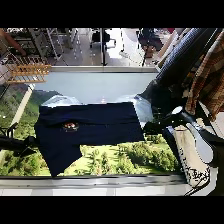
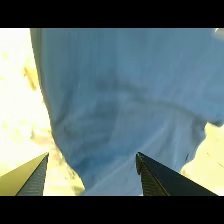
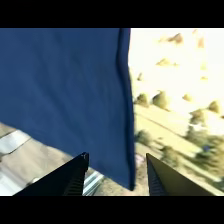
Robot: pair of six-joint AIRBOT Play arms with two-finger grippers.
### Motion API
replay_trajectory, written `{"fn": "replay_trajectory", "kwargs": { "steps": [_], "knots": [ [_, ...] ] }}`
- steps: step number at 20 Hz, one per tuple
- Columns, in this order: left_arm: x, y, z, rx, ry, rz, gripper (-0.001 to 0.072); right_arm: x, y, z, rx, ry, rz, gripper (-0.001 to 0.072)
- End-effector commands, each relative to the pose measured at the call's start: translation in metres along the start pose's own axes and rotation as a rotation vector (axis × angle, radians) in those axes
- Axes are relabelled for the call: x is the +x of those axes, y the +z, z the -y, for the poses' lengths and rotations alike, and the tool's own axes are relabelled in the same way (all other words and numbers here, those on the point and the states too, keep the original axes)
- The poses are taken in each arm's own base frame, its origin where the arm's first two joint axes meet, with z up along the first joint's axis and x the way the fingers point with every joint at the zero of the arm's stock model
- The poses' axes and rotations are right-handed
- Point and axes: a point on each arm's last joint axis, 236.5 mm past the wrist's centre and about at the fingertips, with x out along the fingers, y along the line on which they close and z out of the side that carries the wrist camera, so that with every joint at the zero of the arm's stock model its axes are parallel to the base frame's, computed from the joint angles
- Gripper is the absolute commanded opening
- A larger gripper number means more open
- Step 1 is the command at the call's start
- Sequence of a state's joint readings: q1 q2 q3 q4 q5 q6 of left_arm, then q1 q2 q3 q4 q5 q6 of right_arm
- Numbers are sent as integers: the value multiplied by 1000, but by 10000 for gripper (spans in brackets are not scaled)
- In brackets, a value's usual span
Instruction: Fold the clothes and pants, and hang the long-sleeved shirts on hangers.
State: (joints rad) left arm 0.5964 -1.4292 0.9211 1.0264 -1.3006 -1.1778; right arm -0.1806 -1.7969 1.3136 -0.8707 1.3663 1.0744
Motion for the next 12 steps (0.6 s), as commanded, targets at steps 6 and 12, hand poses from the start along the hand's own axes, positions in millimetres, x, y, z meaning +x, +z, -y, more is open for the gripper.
{"fn": "replay_trajectory", "kwargs": {
  "steps": [6,12],
  "knots": [
    [52,-46,12,16,9,-101,137,26,-16,-12,-49,27,-76,125],
    [5,-62,17,29,-45,-72,7,10,-77,-14,-76,-24,-231,15]
  ]
}}
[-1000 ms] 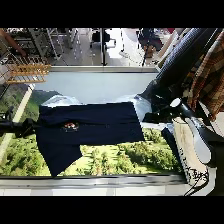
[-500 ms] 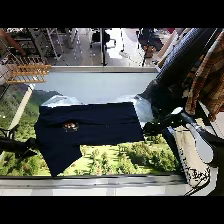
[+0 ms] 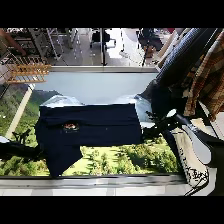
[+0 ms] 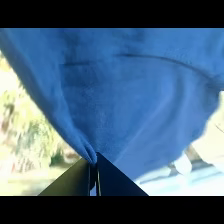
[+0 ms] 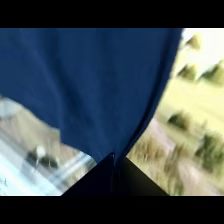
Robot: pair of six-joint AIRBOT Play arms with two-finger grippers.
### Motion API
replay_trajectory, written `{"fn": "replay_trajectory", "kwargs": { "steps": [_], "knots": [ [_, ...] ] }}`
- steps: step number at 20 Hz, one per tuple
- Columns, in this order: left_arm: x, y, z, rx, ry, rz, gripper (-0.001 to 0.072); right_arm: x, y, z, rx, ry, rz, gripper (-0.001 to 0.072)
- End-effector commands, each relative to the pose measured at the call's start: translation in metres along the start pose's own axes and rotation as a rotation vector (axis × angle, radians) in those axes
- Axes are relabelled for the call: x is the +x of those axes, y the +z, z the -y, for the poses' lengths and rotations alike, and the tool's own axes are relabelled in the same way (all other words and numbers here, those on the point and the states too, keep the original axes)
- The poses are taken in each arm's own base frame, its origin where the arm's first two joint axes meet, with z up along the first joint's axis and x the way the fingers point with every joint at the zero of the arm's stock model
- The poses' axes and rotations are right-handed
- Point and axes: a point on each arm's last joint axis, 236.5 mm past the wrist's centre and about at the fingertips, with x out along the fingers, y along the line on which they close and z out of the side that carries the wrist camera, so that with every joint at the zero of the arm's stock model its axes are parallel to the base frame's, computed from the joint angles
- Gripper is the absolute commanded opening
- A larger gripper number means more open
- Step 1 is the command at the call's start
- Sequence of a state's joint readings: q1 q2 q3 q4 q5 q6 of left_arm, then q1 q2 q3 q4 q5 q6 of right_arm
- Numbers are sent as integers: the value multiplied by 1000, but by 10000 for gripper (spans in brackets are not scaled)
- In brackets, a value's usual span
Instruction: Fold the clothes and pants, and hang the long-sleeved shirts on hangers.
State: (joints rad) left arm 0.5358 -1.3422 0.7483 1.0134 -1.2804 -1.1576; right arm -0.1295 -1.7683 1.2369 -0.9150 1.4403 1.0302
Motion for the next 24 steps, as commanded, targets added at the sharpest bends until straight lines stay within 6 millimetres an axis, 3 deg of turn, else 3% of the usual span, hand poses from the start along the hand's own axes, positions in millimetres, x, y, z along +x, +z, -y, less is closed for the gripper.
{"fn": "replay_trajectory", "kwargs": {
  "steps": [1,3,5,6,8,11,14,17,20,21,22,23,24],
  "knots": [
    [-33,-19,7,-4,-46,17,7,-3,-50,-9,-9,-28,-99,15],
    [-52,-37,19,0,-81,10,7,-8,-81,-26,-10,-13,-135,15],
    [-68,-34,47,14,-172,75,7,-23,-92,-47,-10,-19,-105,15],
    [-76,-23,64,23,-235,121,7,-33,-84,-57,-7,-25,-49,14],
    [-98,13,91,28,-350,245,7,-58,-47,-74,-21,-45,118,13],
    [-119,76,105,-12,-459,379,7,-90,23,-64,48,-110,355,13],
    [-96,132,105,-81,-488,380,7,-88,78,-39,132,-96,454,14],
    [-49,182,108,-140,-500,344,7,-59,124,-20,178,-52,477,14],
    [-26,229,114,-228,-579,391,22,-41,152,2,228,-47,490,21],
    [-24,237,115,-254,-603,401,106,-39,155,5,218,-49,487,192],
    [-25,240,118,-257,-630,408,380,-40,152,5,166,-59,475,451],
    [-30,239,118,-241,-640,412,565,-42,144,4,120,-66,445,538],
    [-40,236,117,-214,-654,413,562,-46,132,7,108,-76,403,526]
  ]
}}
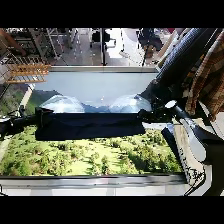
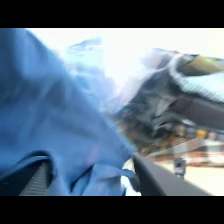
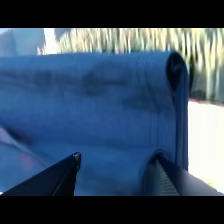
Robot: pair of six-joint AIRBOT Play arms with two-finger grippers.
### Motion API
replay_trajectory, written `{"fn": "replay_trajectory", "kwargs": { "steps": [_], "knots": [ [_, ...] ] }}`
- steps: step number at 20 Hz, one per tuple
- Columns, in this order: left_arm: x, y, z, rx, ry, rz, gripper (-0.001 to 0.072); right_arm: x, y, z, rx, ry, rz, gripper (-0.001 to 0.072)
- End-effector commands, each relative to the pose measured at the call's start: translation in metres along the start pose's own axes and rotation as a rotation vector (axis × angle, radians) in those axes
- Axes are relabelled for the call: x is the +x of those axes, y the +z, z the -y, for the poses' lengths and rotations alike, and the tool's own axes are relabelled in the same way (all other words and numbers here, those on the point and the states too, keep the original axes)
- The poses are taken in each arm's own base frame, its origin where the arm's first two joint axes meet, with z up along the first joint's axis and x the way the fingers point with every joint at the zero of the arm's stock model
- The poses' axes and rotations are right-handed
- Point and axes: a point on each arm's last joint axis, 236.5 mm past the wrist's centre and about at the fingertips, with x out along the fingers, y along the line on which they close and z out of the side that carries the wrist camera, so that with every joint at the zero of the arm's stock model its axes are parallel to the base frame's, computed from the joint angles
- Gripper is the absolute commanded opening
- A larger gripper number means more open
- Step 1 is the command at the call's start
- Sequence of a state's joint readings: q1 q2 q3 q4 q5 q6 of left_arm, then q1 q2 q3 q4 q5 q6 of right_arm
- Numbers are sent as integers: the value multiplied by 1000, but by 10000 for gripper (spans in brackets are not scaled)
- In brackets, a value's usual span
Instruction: Fold the clothes and pants, and hang the long-sleeved shirts on hangers.
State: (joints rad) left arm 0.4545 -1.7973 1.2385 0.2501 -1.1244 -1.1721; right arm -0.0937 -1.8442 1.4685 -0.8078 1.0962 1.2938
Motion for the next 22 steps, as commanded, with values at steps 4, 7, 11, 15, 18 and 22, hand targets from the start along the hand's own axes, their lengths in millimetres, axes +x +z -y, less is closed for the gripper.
{"fn": "replay_trajectory", "kwargs": {
  "steps": [4,7,11,15,18,22],
  "knots": [
    [-48,9,30,87,-112,1,546,-34,-31,38,-38,-38,-159,526],
    [-72,3,37,169,-56,3,539,-32,-29,42,-30,-22,-152,528],
    [-64,-19,41,296,7,-60,267,11,-33,22,-23,68,-171,527],
    [-30,-64,26,390,114,-228,7,20,-40,8,-146,55,-223,30],
    [-11,-102,-13,464,336,-388,7,-45,-32,52,-206,-290,-216,15],
    [24,-125,-37,532,545,-424,7,-167,-27,62,-260,-625,-122,14]
  ]
}}
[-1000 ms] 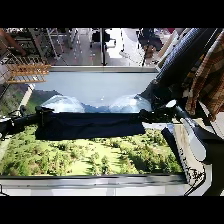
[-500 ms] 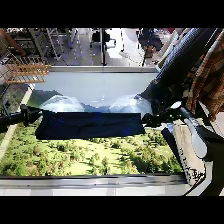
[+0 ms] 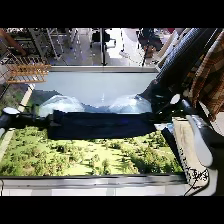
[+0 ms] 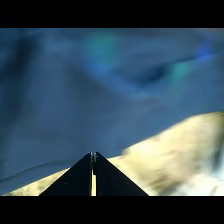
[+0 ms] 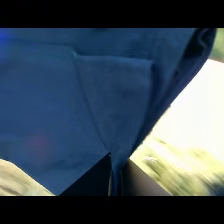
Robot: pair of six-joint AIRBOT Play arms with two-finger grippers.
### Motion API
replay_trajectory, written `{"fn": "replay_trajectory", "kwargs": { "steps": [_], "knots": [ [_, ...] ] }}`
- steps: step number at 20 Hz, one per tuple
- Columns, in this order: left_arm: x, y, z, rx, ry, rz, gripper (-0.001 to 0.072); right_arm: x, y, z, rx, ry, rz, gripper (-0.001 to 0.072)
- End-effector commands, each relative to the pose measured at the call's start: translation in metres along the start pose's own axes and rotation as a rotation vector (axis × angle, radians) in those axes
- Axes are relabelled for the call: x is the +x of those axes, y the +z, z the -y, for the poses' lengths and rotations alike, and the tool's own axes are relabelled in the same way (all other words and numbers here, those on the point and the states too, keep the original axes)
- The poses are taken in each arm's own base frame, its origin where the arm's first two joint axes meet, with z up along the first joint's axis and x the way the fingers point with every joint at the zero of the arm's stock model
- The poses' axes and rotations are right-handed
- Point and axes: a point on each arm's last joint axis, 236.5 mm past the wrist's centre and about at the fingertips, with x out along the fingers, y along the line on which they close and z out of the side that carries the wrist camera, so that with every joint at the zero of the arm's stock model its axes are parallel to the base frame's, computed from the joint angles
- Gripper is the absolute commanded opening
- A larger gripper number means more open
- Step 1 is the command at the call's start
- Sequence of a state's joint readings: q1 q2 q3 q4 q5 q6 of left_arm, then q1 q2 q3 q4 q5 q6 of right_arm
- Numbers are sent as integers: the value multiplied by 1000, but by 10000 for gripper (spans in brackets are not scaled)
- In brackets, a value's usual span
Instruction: Fold the clothes and pants, and hang the long-sleeved shirts on hangers.
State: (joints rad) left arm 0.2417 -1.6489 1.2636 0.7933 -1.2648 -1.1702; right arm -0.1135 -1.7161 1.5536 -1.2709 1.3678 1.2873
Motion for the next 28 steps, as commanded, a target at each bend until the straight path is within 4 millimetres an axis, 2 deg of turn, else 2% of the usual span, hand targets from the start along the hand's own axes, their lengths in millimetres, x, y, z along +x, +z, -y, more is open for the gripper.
{"fn": "replay_trajectory", "kwargs": {
  "steps": [1,3,5,6,8,10,12,13,14,15,16,17,18,19,20,21,22,24,26,27,28],
  "knots": [
    [45,-15,5,63,147,-79,7,-86,-18,36,12,-266,68,14],
    [73,-19,16,102,158,-96,7,-107,-9,2,19,-194,159,14],
    [86,-12,7,78,207,-63,8,-108,4,-65,5,-22,222,14],
    [81,-7,3,70,219,-46,7,-105,11,-108,-28,75,248,14],
    [49,1,0,75,216,-37,8,-93,28,-191,-95,191,321,13],
    [-7,0,1,82,198,-41,9,-68,41,-276,-156,268,399,14],
    [-64,-8,3,53,190,-7,9,-25,41,-363,-237,351,466,14],
    [-91,-8,3,44,198,41,9,-1,41,-400,-262,391,509,15],
    [-111,-6,3,46,209,90,9,24,39,-433,-278,428,539,16],
    [-125,-5,3,63,220,126,9,46,35,-459,-297,451,539,43],
    [-132,-5,3,63,224,143,8,64,31,-479,-318,468,515,242],
    [-132,-5,3,62,225,143,9,72,31,-490,-375,467,498,394],
    [-128,-4,3,63,222,137,9,67,32,-496,-466,457,489,388],
    [-120,-4,3,67,218,121,9,51,41,-491,-518,435,498,389],
    [-110,-3,6,71,204,103,9,31,54,-475,-526,404,511,390],
    [-96,-2,12,75,178,83,9,12,67,-450,-510,365,508,391],
    [-82,-1,19,80,149,62,9,-4,76,-413,-474,318,477,408],
    [-45,2,36,114,90,21,9,-24,77,-332,-386,224,357,412],
    [-5,4,50,133,58,-7,27,-35,66,-261,-274,175,256,412],
    [16,4,55,145,55,-23,59,-35,55,-231,-215,165,209,463],
    [36,2,58,159,59,-39,128,-31,44,-207,-160,160,165,511]
  ]
}}
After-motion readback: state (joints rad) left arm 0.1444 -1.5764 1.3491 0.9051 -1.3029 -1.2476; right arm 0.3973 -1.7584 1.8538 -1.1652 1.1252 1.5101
